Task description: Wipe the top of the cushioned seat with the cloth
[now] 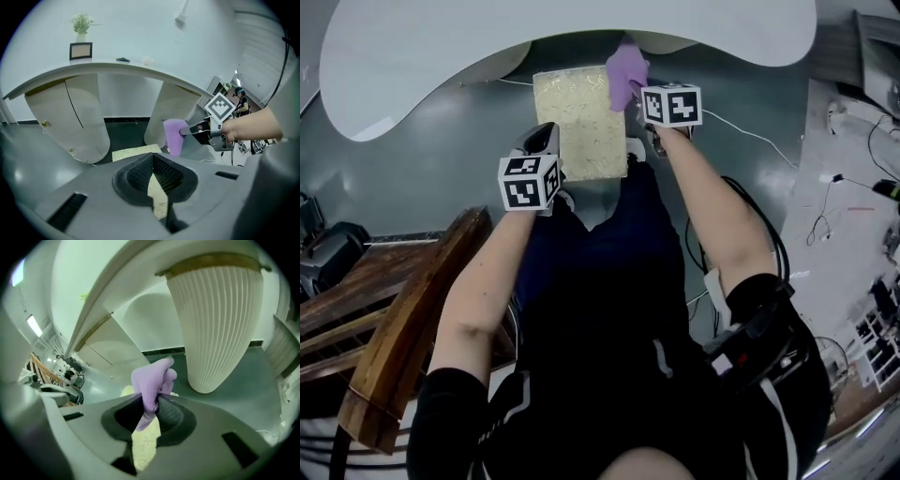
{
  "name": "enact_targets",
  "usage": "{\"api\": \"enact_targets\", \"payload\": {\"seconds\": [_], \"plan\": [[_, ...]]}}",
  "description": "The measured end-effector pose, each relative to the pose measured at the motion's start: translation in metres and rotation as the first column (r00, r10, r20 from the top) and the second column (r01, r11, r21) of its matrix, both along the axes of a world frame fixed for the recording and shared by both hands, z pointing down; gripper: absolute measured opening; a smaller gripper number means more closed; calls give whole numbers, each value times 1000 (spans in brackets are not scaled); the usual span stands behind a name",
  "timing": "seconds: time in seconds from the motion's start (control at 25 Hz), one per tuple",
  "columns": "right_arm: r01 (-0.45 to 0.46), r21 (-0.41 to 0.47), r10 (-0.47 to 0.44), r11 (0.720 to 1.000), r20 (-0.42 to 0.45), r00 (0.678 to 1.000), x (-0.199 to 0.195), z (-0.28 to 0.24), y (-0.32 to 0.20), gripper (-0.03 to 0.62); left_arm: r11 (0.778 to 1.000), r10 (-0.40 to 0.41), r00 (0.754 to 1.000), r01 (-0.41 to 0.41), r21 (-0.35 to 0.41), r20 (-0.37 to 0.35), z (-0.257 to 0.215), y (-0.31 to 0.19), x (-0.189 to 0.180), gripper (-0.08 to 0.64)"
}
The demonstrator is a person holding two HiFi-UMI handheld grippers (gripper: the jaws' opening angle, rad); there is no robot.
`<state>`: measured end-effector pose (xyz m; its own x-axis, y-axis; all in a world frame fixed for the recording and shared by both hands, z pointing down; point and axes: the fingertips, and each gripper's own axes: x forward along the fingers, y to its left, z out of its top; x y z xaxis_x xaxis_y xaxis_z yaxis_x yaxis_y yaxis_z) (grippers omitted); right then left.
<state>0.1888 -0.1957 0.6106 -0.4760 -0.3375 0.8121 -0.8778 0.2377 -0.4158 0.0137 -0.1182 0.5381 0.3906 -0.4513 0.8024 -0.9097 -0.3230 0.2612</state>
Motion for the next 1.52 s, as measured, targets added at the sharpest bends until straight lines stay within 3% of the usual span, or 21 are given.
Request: {"api": "enact_targets", "payload": {"seconds": [0.36,0.72,0.96,1.12,1.36,1.52], "plan": [[59,185,-55,981,-30,998,-24,-131,21,78,987,64,998,-61,147,-14,-86,-13,-28,3],[43,362,-49,931,7,999,-42,-250,38,81,941,91,994,-66,333,-63,-186,-16,-42,3],[16,492,-33,870,26,999,-45,-337,40,83,892,102,988,-41,451,-112,-266,-13,-49,3],[-8,560,-21,829,44,999,-45,-392,42,83,858,119,989,-58,510,-88,-309,-9,-54,3],[3,679,-42,735,42,998,-48,-474,39,83,788,123,978,8,616,-171,-382,-13,-66,3],[9,717,-61,697,47,997,-57,-508,48,83,763,113,972,49,644,-208,-417,-10,-78,3]]}}
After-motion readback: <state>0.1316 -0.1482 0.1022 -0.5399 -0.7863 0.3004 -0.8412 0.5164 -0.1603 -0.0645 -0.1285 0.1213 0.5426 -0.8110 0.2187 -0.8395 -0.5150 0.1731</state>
